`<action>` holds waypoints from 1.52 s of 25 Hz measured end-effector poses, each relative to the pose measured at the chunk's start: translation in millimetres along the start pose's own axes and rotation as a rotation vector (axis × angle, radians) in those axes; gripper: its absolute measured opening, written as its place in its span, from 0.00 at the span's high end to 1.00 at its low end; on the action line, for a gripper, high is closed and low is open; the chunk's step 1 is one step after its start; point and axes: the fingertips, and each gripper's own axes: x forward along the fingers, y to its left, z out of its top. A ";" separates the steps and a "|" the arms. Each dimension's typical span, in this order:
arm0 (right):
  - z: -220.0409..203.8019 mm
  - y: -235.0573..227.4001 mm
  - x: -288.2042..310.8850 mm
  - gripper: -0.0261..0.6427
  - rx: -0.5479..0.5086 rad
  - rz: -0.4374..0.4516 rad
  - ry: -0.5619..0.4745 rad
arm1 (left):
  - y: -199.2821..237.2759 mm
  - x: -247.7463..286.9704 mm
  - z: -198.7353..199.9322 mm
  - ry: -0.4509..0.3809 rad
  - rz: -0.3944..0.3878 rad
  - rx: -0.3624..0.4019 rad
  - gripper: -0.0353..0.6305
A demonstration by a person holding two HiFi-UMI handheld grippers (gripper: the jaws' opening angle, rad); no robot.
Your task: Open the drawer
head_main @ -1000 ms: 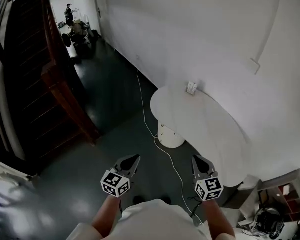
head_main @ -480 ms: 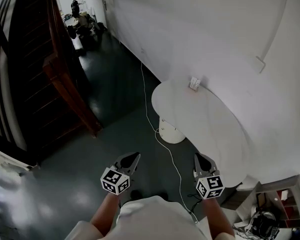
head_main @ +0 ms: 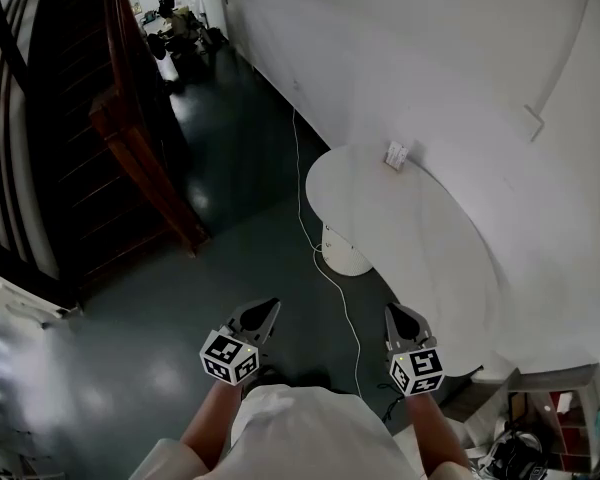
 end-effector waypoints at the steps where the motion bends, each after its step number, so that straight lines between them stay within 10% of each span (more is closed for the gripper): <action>1: -3.0 -1.9 1.2 0.94 0.003 0.004 0.006 | -1.1 1.4 -2.6 0.004 0.005 -0.005 0.94; 12: -12.2 -15.8 40.0 0.94 0.042 -0.012 0.061 | 30.9 28.1 -7.4 0.047 0.017 -0.010 0.94; 38: 3.9 -31.0 252.3 0.94 0.111 -0.236 0.167 | 242.0 178.1 23.1 0.152 -0.245 0.002 0.94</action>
